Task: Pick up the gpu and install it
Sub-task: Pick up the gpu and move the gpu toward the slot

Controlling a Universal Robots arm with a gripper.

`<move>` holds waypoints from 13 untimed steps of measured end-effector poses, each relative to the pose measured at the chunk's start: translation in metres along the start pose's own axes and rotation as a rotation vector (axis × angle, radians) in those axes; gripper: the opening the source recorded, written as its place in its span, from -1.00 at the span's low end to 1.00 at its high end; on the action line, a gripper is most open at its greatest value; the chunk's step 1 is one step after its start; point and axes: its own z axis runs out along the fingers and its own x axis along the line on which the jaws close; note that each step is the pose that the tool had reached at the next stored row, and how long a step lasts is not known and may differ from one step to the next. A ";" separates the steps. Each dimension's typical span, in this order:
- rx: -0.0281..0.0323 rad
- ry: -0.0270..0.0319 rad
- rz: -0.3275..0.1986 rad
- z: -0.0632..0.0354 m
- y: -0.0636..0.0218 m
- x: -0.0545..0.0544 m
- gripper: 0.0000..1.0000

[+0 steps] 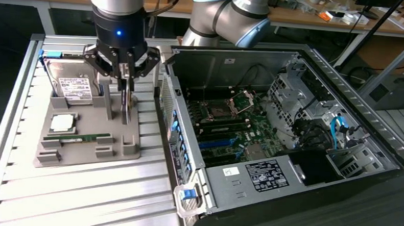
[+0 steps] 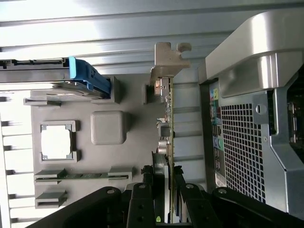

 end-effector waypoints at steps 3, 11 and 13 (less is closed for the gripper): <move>0.0000 0.0001 0.000 -0.0030 0.0001 0.000 -0.47; -0.0001 0.0000 0.000 -0.0119 0.0005 0.000 -0.47; -0.0001 0.0000 0.000 -0.0138 0.0006 0.000 -0.47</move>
